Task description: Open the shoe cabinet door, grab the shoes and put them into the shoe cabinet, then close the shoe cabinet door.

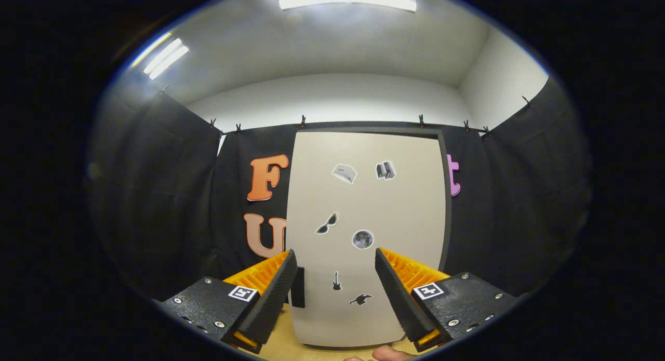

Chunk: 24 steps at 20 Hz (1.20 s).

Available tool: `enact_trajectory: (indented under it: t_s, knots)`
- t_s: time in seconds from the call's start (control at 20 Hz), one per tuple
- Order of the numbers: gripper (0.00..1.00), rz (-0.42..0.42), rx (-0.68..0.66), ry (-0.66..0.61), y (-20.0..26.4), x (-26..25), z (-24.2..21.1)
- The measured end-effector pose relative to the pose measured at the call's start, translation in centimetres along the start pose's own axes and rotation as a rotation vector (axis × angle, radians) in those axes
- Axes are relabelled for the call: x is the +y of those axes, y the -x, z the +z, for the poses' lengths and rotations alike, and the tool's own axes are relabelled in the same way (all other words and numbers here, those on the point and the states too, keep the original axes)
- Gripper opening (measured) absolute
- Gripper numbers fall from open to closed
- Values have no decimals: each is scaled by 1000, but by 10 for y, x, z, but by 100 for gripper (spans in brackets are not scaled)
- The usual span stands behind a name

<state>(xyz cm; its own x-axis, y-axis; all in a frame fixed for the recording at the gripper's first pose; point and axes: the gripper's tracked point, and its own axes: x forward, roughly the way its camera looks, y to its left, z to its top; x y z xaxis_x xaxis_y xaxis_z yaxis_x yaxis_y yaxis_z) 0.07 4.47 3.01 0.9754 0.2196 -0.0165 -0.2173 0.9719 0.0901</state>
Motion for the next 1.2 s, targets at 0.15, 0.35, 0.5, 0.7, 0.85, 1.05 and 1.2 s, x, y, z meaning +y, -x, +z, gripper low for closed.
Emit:
enact_trajectory:
  t_s: [0.15,0.35,0.5,0.7,0.85,1.05,1.2]
  knots:
    - [94,2,-36,-22,12,-4,22]
    - [94,-18,-78,-14,22,-12,49]
    - [94,-21,-125,-16,31,-13,72]
    - [94,-33,-182,-25,35,-15,90]
    - [93,-28,-214,-31,38,-12,101]
    - [93,-45,-223,-16,36,-14,109]
    - [93,-46,-225,-14,36,-12,114]
